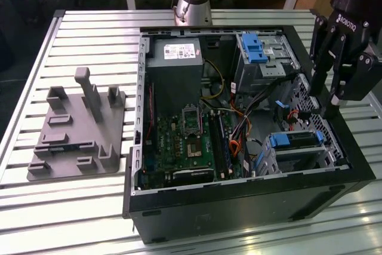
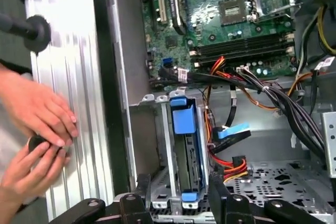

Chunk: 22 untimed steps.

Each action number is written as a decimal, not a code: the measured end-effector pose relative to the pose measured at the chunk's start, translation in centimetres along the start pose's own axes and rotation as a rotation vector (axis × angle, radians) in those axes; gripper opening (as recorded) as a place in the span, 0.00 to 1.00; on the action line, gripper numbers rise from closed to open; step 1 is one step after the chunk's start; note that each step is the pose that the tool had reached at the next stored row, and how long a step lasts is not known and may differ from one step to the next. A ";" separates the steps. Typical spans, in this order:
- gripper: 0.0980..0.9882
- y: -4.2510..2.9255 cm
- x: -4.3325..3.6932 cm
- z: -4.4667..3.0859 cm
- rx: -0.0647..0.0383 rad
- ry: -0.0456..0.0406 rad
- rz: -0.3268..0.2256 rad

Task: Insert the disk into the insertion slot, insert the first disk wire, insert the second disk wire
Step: 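Insert the first disk wire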

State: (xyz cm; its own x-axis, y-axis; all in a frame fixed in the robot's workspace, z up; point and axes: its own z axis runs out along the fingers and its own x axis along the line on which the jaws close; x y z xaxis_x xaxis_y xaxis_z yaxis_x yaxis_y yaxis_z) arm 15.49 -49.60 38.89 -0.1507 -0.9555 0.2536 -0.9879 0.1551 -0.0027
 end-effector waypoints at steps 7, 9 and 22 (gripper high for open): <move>0.52 -1.38 -0.93 0.94 -0.010 0.0038 0.000; 0.52 -1.34 -1.18 1.18 -0.011 0.0043 -0.003; 0.52 -1.97 -2.32 1.80 -0.037 0.0110 -0.055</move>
State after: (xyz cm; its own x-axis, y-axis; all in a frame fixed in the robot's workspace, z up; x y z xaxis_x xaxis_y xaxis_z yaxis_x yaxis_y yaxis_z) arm 17.72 -48.14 36.56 -0.0952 -0.9601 0.2630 -0.9926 0.1116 0.0478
